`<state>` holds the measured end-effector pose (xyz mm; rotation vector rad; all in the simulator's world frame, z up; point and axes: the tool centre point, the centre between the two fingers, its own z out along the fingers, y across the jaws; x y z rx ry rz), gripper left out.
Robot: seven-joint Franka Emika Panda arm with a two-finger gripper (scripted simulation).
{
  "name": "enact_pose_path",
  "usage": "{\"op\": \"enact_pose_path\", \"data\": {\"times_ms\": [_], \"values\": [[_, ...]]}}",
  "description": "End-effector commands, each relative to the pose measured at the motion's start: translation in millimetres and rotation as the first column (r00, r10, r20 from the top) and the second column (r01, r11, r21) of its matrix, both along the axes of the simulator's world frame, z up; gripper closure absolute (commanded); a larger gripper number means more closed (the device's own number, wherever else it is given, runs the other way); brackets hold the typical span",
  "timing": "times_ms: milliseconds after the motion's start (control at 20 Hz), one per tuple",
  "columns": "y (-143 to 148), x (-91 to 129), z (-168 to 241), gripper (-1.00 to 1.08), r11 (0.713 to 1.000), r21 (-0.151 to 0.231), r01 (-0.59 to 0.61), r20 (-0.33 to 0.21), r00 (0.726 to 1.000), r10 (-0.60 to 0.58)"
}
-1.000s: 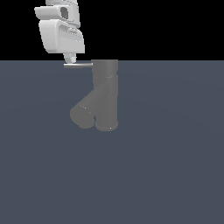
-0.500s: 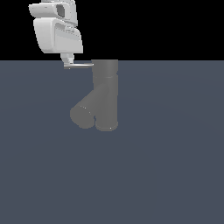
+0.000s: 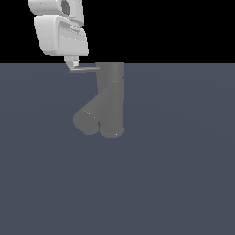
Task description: Turn on the faucet by rotating a designated handle.
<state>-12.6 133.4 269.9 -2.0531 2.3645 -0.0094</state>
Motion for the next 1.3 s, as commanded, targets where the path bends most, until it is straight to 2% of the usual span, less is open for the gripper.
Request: {"op": "enact_pose_path", "data": {"times_ms": [0, 1000, 1100, 1250], "values": [[-14, -7, 0, 1.08, 1.0, -0.004, 0.014, -0.007, 1.0, -0.014], [-48, -55, 0, 1.08, 1.0, -0.002, 0.012, -0.011, 1.0, -0.012], [-39, -52, 0, 1.08, 1.0, -0.004, -0.001, -0.006, 1.0, 0.001], [-57, -55, 0, 1.08, 1.0, -0.003, 0.001, -0.007, 1.0, -0.001]]}}
